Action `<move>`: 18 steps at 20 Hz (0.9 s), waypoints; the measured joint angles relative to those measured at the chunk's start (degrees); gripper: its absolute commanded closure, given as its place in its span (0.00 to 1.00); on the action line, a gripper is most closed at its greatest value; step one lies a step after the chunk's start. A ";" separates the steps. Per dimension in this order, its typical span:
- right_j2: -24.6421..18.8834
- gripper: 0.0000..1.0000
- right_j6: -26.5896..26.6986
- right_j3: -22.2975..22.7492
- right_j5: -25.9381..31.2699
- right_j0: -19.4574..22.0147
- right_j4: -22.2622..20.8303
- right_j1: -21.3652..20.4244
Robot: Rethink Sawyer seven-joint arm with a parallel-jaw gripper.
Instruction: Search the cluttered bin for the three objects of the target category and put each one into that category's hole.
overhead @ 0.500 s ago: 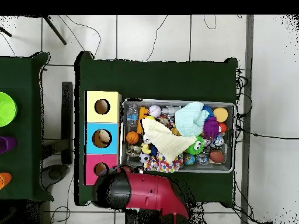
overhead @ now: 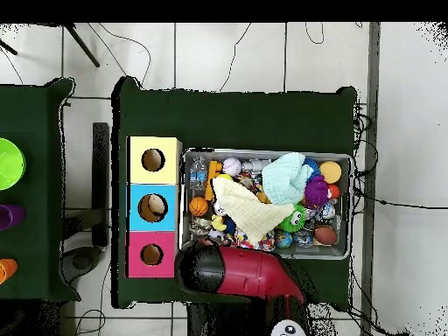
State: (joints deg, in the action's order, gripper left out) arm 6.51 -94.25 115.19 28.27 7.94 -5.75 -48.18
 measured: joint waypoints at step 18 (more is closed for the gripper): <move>-1.79 1.00 0.00 -4.58 -4.43 6.42 -5.92 9.59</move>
State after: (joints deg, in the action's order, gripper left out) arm 4.72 -94.25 110.61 23.83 14.36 -11.67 -38.58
